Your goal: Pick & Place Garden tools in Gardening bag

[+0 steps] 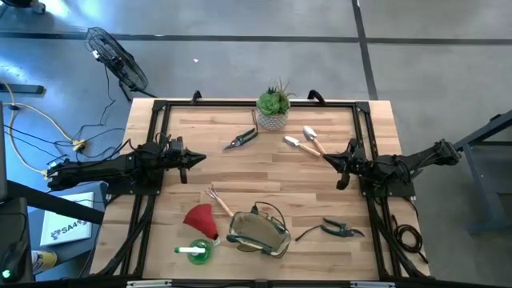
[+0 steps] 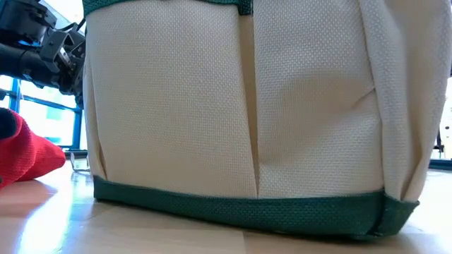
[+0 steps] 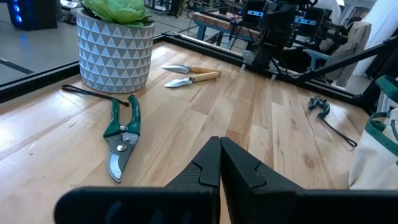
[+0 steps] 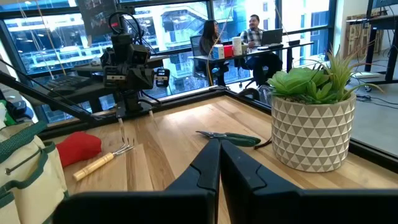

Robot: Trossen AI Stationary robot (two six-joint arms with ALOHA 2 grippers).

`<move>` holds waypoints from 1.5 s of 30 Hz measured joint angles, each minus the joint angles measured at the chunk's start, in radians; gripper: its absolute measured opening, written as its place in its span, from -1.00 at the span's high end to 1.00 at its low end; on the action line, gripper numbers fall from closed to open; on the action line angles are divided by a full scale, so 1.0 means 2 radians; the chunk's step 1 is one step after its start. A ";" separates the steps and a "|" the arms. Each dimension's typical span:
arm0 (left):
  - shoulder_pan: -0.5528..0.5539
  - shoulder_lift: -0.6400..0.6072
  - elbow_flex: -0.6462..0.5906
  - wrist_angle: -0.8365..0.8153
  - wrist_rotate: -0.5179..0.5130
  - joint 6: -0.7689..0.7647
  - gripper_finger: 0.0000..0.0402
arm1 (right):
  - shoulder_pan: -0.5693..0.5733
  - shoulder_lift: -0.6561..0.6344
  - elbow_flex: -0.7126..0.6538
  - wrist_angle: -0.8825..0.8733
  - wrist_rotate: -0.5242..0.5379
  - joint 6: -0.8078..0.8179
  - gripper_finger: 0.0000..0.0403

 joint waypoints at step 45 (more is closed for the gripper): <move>0.000 0.006 0.077 -0.022 -0.029 -0.030 0.51 | 0.000 0.000 0.000 0.078 -0.013 0.072 0.68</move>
